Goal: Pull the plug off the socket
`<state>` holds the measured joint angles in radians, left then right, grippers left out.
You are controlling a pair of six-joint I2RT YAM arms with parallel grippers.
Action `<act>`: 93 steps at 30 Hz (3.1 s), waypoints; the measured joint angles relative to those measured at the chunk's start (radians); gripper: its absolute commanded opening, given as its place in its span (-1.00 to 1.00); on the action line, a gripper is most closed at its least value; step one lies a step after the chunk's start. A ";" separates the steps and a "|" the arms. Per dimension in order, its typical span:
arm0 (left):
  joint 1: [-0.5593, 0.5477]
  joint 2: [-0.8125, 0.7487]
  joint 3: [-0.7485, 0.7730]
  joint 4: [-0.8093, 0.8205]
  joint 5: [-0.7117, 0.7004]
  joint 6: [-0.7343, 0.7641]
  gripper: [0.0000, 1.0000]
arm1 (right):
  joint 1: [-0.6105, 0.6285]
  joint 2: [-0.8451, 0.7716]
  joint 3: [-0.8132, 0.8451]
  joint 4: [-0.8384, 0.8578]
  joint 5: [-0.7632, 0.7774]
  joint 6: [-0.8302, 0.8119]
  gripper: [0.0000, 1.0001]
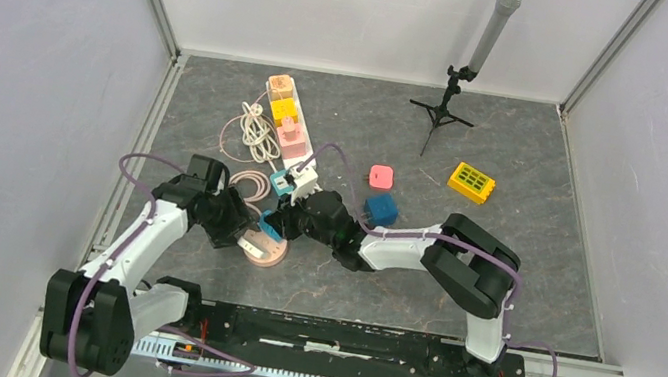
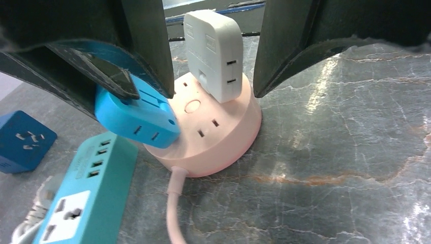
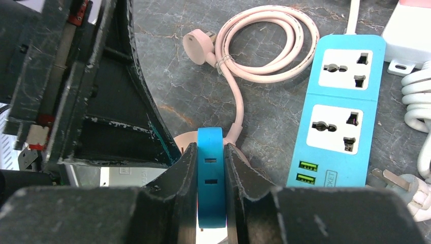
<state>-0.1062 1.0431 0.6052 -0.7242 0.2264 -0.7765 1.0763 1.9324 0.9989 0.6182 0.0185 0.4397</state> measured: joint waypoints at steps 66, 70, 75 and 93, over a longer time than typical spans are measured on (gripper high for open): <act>-0.001 0.100 -0.070 0.083 0.008 -0.076 0.00 | -0.074 0.025 0.014 -0.014 -0.240 0.008 -1.00; -0.001 0.100 -0.070 0.084 0.010 -0.076 -0.01 | -0.075 0.026 0.048 -0.078 -0.239 0.026 -1.00; -0.001 0.102 -0.069 0.084 0.010 -0.076 -0.01 | -0.065 0.024 0.053 -0.093 -0.216 -0.004 -1.00; -0.001 0.104 -0.066 0.084 0.011 -0.076 -0.04 | -0.061 0.028 0.147 -0.258 -0.215 -0.028 -1.00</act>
<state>-0.1070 1.1473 0.5392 -0.6407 0.2375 -0.8520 1.0149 1.9602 1.1461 0.3599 -0.1963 0.4118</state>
